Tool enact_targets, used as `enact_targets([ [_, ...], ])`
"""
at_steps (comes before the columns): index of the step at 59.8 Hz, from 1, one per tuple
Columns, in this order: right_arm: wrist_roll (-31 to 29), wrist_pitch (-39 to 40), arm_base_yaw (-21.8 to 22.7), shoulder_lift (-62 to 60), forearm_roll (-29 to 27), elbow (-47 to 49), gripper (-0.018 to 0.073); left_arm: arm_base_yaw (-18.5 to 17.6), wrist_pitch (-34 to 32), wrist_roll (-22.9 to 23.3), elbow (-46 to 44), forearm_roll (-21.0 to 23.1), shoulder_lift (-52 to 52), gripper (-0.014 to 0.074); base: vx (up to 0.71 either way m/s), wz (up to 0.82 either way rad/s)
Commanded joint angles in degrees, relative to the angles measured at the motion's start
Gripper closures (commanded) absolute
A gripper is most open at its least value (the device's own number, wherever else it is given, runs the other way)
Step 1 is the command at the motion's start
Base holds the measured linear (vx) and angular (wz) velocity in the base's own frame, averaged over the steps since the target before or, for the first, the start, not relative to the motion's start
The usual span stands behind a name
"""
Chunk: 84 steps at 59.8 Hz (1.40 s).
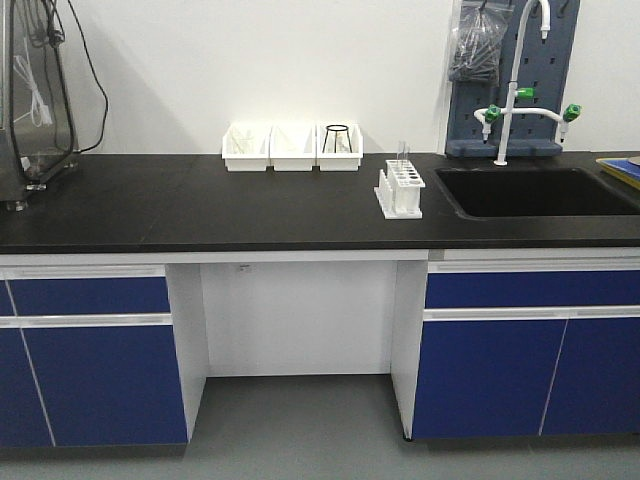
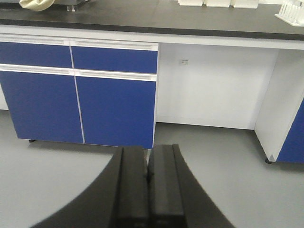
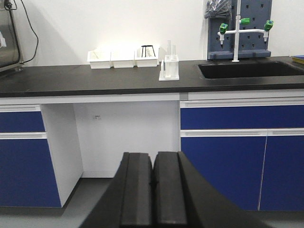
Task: Flip and reinsert test tube from rack
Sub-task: 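Drive the base toward the bench with the white test tube rack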
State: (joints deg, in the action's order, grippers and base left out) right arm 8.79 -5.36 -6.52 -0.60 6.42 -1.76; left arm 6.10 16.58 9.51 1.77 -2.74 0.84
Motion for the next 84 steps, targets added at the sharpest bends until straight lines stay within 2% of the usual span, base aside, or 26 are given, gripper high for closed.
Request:
enact_targets([
  [1,-0.3,4.63,-0.01,-0.58,0.23,-0.05,0.0565,-0.42,-4.99,0.01,0.11,0.21,0.17,0.0603,0.19,-0.04],
  [26,-0.3,4.63,-0.01,-0.58,0.23,-0.05,0.0565,-0.42,-4.99,0.01,0.11,0.21,0.17,0.0603,0.32,0.0],
  [84,-0.3,4.63,-0.01,-0.58,0.23,-0.05,0.0565,-0.42,-4.99,0.01,0.11,0.21,0.17,0.0603,0.49,-0.02],
])
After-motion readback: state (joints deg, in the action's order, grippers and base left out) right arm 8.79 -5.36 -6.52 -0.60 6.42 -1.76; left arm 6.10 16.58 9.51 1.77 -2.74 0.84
